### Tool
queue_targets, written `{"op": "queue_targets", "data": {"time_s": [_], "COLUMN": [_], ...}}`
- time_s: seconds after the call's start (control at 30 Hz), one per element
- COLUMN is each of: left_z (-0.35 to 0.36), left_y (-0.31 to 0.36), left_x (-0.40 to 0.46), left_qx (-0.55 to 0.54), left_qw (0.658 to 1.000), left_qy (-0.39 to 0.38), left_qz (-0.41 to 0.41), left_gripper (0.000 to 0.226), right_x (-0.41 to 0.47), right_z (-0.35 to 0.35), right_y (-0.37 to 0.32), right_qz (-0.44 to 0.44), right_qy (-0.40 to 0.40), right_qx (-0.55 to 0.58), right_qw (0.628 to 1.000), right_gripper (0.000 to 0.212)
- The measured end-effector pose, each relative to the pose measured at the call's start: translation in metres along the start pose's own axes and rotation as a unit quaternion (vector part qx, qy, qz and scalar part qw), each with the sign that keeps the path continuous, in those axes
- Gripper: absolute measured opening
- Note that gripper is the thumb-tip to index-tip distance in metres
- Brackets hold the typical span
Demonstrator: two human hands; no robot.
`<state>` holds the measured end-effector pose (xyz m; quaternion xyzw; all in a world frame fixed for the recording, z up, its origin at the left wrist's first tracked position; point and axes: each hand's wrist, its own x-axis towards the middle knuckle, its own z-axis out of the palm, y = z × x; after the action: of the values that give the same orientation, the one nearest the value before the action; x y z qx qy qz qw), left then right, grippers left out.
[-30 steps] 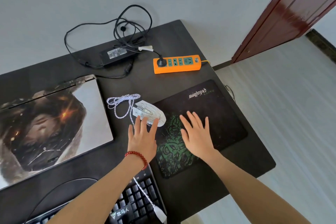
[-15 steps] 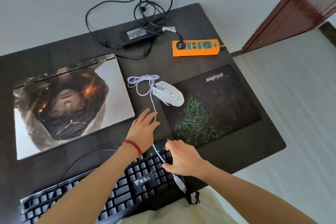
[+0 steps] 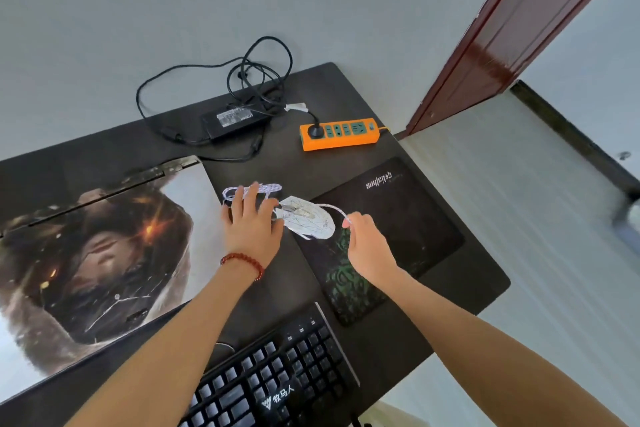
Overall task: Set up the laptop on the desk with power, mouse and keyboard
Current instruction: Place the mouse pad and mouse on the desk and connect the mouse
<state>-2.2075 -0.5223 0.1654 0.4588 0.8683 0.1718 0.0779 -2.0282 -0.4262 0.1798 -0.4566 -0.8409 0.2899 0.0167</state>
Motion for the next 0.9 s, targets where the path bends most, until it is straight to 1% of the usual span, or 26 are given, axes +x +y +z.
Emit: {"op": "queue_targets", "data": {"time_s": [0.07, 0.13, 0.17, 0.2, 0.23, 0.3, 0.37, 0.43, 0.5, 0.6, 0.67, 0.7, 0.77, 0.8, 0.83, 0.9], "left_z": [0.003, 0.006, 0.007, 0.008, 0.008, 0.006, 0.005, 0.007, 0.012, 0.027, 0.038, 0.042, 0.045, 0.043, 0.04, 0.03], "left_y": [-0.01, -0.023, -0.029, -0.034, -0.037, -0.039, -0.03, -0.013, 0.011, 0.05, 0.065, 0.071, 0.071, 0.067, 0.063, 0.05], "left_x": [0.01, 0.018, 0.022, 0.027, 0.031, 0.039, 0.045, 0.05, 0.055, 0.059, 0.058, 0.057, 0.058, 0.059, 0.06, 0.064], "left_qx": [0.049, 0.058, 0.049, 0.038, 0.023, -0.034, -0.098, -0.139, -0.166, -0.173, -0.144, -0.132, -0.127, -0.125, -0.117, -0.094], "left_qw": [0.997, 0.991, 0.989, 0.988, 0.989, 0.992, 0.991, 0.988, 0.984, 0.977, 0.975, 0.973, 0.97, 0.969, 0.967, 0.965], "left_qy": [-0.061, -0.111, -0.13, -0.14, -0.137, -0.093, -0.063, -0.057, -0.052, -0.073, -0.114, -0.136, -0.162, -0.172, -0.187, -0.224], "left_qz": [-0.029, -0.049, -0.051, -0.053, -0.056, -0.073, -0.064, -0.022, 0.026, 0.099, 0.128, 0.131, 0.129, 0.129, 0.126, 0.095], "left_gripper": [0.058, 0.072, 0.073, 0.068, 0.061, 0.045, 0.04, 0.038, 0.033, 0.027, 0.033, 0.036, 0.044, 0.049, 0.057, 0.07], "right_x": [0.024, 0.048, 0.058, 0.068, 0.074, 0.084, 0.084, 0.073, 0.061, 0.04, 0.032, 0.028, 0.031, 0.035, 0.042, 0.058], "right_z": [0.004, 0.014, 0.02, 0.027, 0.032, 0.04, 0.037, 0.027, 0.011, -0.01, -0.018, -0.022, -0.033, -0.04, -0.047, -0.065], "right_y": [-0.007, -0.013, -0.016, -0.018, -0.021, -0.022, -0.013, 0.011, 0.044, 0.088, 0.102, 0.106, 0.104, 0.099, 0.093, 0.074], "right_qz": [-0.018, -0.036, -0.049, -0.068, -0.086, -0.114, -0.107, -0.076, -0.032, 0.038, 0.05, 0.046, 0.038, 0.037, 0.032, 0.016], "right_qy": [-0.016, -0.047, -0.058, -0.058, -0.051, -0.02, 0.009, 0.036, 0.051, 0.006, -0.014, 0.002, 0.075, 0.11, 0.144, 0.199], "right_qx": [-0.036, -0.088, -0.131, -0.176, -0.213, -0.238, -0.21, -0.188, -0.188, -0.203, -0.17, -0.134, -0.054, -0.032, -0.03, -0.09], "right_qw": [0.999, 0.994, 0.989, 0.98, 0.972, 0.964, 0.972, 0.979, 0.98, 0.978, 0.984, 0.99, 0.995, 0.993, 0.989, 0.976], "right_gripper": [0.03, 0.059, 0.072, 0.079, 0.08, 0.07, 0.061, 0.062, 0.067, 0.071, 0.067, 0.06, 0.037, 0.031, 0.03, 0.031]}}
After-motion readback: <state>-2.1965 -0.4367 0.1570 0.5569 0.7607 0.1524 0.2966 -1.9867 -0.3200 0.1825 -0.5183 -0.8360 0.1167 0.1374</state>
